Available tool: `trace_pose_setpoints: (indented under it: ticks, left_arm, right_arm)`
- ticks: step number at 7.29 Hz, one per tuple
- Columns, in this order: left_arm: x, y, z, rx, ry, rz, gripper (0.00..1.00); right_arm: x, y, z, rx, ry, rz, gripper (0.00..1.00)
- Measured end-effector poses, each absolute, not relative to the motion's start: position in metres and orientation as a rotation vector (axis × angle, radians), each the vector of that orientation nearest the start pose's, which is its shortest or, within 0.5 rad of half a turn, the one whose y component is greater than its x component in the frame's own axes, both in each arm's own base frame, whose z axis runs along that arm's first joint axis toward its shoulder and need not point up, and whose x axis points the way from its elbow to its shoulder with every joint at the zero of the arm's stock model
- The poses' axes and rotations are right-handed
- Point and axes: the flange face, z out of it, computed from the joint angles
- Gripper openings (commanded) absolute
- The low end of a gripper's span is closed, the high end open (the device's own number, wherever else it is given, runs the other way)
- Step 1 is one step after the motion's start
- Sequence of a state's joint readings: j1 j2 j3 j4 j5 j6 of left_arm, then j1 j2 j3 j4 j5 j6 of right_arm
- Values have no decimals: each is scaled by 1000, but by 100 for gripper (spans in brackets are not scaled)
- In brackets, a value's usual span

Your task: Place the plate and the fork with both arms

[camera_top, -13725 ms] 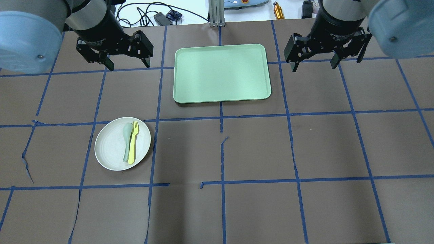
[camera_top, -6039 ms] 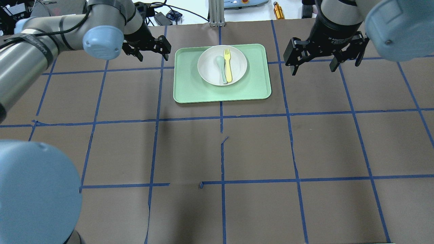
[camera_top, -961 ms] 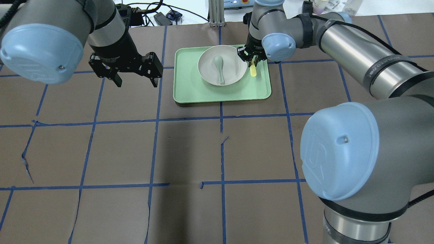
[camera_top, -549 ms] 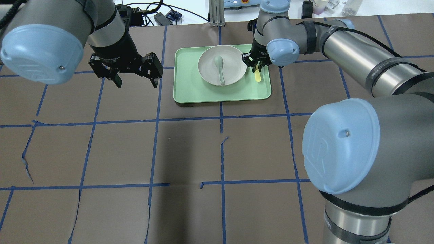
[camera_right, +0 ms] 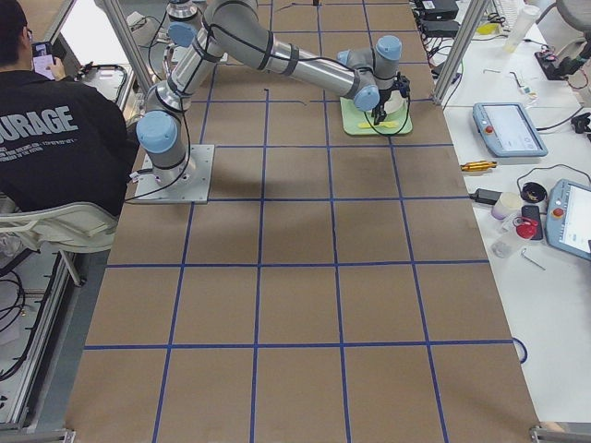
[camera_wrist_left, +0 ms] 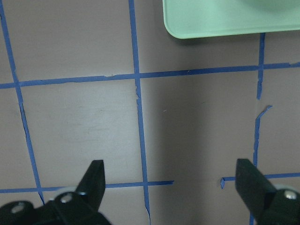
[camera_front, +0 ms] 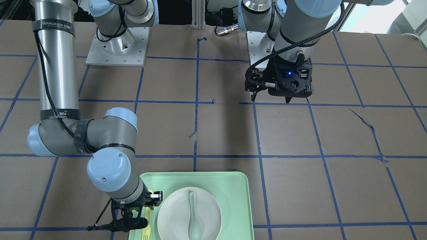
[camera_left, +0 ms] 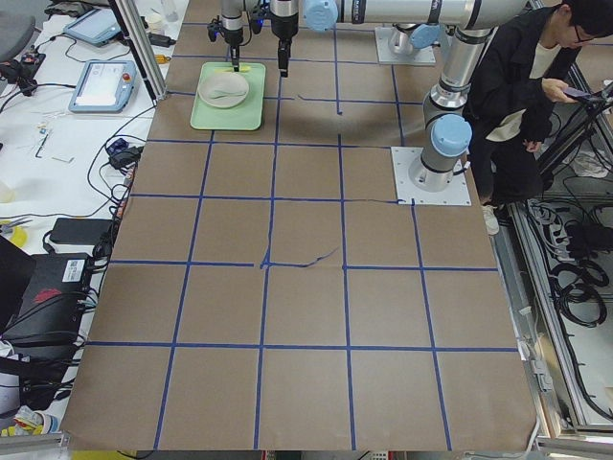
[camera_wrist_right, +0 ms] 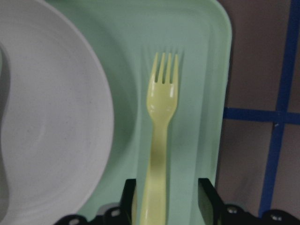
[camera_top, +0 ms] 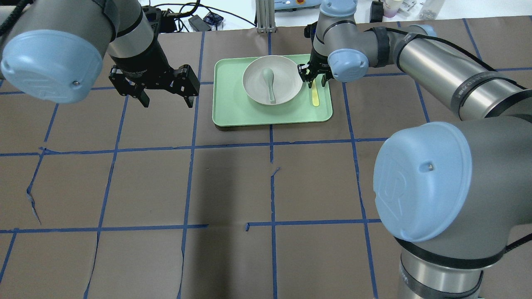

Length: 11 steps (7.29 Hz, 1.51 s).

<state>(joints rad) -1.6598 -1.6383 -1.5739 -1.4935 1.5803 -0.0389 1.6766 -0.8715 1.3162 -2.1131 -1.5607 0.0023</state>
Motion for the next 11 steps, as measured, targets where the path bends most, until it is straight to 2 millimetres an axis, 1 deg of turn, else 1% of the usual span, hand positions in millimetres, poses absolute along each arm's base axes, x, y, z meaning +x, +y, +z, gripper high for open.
trace_pose_setpoints:
  ticks: [1, 2, 4, 5, 6, 7, 8, 9, 11]
  left_arm:
    - [-178, -506, 460, 77, 3132, -11, 100]
    - [-178, -506, 460, 75, 3132, -10, 100]
    - [-178, -506, 460, 76, 3132, -10, 100]
    - [-179, -506, 460, 76, 3132, -10, 100]
    - [-179, -506, 460, 76, 3131, -10, 100]
    - [-179, -506, 460, 76, 3130, -10, 100]
    - [-179, -505, 461, 77, 3129, -11, 100]
    - [-179, -505, 461, 78, 3129, -14, 100]
    - [-179, -505, 463, 73, 3129, -23, 100]
  right_arm:
    - [206, -704, 265, -177, 3156, -155, 100]
    - [200, -678, 311, -182, 3183, -137, 100]
    - [187, -611, 404, -175, 3222, -92, 100]
    - [180, -578, 445, -159, 3230, -74, 100]
    - [175, -552, 474, -146, 3229, -67, 100]
    - [172, -533, 494, -141, 3227, -64, 100]
    - [172, -522, 501, -141, 3219, -48, 100]
    - [176, -517, 503, -136, 3191, -37, 100]
    - [182, -514, 502, -119, 3138, -24, 100]
